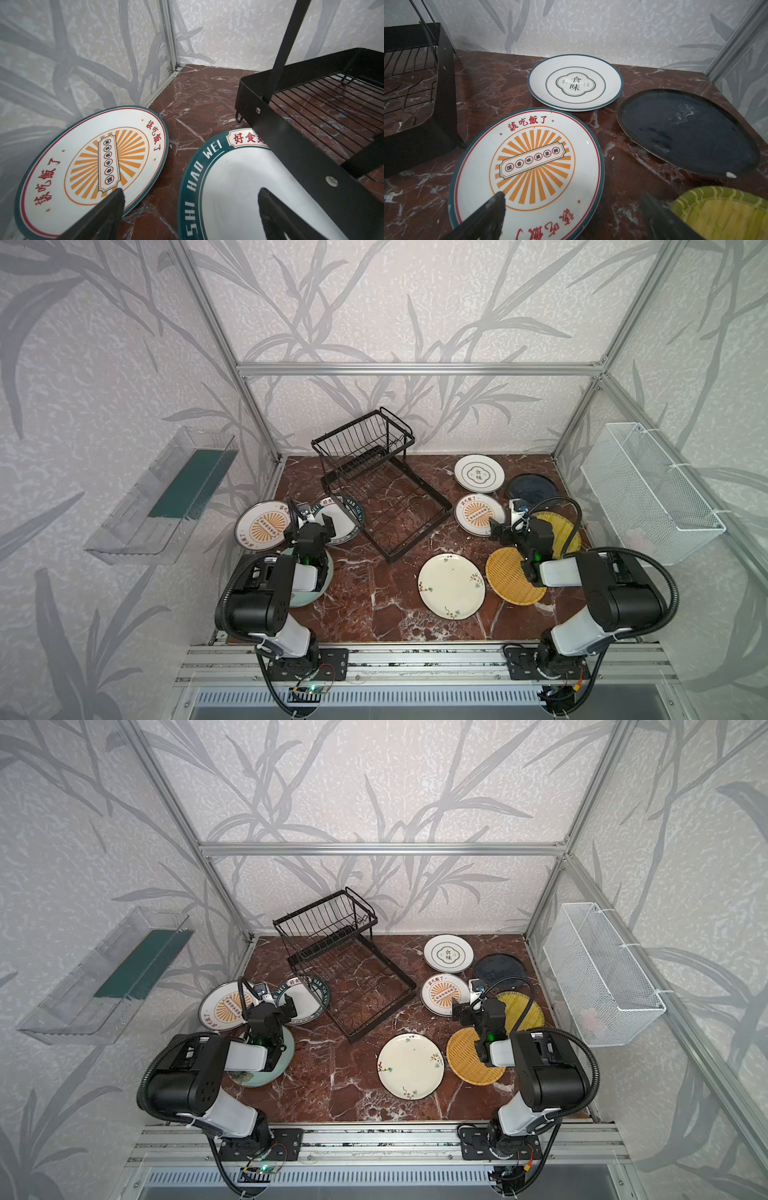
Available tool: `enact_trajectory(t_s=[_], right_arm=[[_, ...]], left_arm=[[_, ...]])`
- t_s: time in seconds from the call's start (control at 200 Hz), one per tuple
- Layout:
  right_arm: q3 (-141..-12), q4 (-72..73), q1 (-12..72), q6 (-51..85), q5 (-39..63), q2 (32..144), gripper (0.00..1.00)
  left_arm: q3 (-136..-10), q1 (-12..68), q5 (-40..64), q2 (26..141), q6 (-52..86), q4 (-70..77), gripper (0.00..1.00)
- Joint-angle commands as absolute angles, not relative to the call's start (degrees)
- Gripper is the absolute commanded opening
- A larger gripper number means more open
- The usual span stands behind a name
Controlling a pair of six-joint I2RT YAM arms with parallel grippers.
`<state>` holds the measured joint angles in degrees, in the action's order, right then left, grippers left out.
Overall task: Load plates into a dish rack
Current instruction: Pick up the plate from the middle-left of the table.
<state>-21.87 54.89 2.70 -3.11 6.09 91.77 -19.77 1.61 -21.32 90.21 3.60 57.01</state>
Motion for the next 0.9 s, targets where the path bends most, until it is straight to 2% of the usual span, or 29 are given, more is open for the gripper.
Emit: enact_trajectory(t_s=[0.0,0.895], right_arm=[[-21.6,55.7,3.0,-3.8,6.6,90.9,0.99],[-21.6,55.8,4.0,-4.4,5.3,90.8,0.99]], left_arm=[[-20.8,1.8,-21.4,90.7,2.9,57.2,0.99],[-20.8,1.8,-21.4,90.7,2.9,57.3,0.99]])
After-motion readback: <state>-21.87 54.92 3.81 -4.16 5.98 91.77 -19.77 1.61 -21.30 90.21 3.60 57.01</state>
